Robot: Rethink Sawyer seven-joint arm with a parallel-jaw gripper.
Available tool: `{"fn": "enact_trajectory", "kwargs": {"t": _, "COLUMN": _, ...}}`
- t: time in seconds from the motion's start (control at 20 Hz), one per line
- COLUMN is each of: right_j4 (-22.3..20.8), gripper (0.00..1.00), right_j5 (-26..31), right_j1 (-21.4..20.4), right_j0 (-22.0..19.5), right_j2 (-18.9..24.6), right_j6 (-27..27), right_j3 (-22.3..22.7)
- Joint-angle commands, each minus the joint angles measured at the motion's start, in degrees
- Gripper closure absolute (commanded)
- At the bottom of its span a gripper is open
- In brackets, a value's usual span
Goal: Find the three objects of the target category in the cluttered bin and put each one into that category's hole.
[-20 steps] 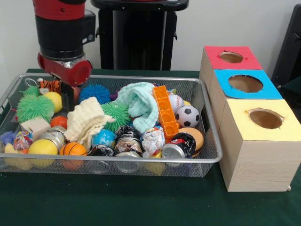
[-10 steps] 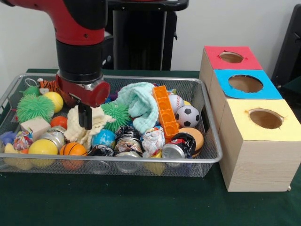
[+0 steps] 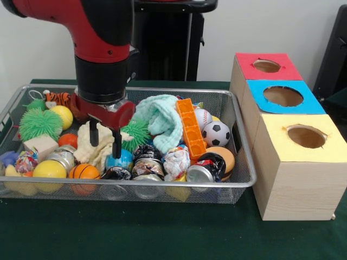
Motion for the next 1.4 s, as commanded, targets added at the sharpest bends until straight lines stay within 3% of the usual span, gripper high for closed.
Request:
{"fn": "enact_trajectory", "kwargs": {"t": 0.05, "right_j4": 1.09, "gripper": 0.0, "right_j5": 5.7, "right_j1": 0.3, "right_j0": 0.5, "right_j2": -0.72, "right_j6": 6.19, "right_j3": 0.66}}
{"fn": "enact_trajectory", "kwargs": {"t": 0.25, "right_j4": 1.28, "gripper": 0.0, "right_j5": 13.46, "right_j1": -4.44, "right_j0": 1.04, "right_j2": -2.16, "right_j6": 4.53, "right_j3": 2.08}}
{"fn": "enact_trajectory", "kwargs": {"t": 0.45, "right_j4": 0.6, "gripper": 0.0, "right_j5": 13.25, "right_j1": -4.63, "right_j0": 0.57, "right_j2": -2.73, "right_j6": 4.18, "right_j3": 3.43}}
{"fn": "enact_trajectory", "kwargs": {"t": 0.8, "right_j4": 0.35, "gripper": 0.0, "right_j5": 4.42, "right_j1": 1.41, "right_j0": -2.25, "right_j2": 0.64, "right_j6": 3.59, "right_j3": 6.99}}
{"fn": "enact_trajectory", "kwargs": {"t": 1.2, "right_j4": 0.81, "gripper": 0.0, "right_j5": -6.73, "right_j1": 4.09, "right_j0": -5.77, "right_j2": 6.22, "right_j6": 3.85, "right_j3": 12.85}}
{"fn": "enact_trajectory", "kwargs": {"t": 1.4, "right_j4": -0.15, "gripper": 0.0, "right_j5": -10.91, "right_j1": 5.69, "right_j0": -5.5, "right_j2": 6.21, "right_j6": 5.09, "right_j3": 13.57}}
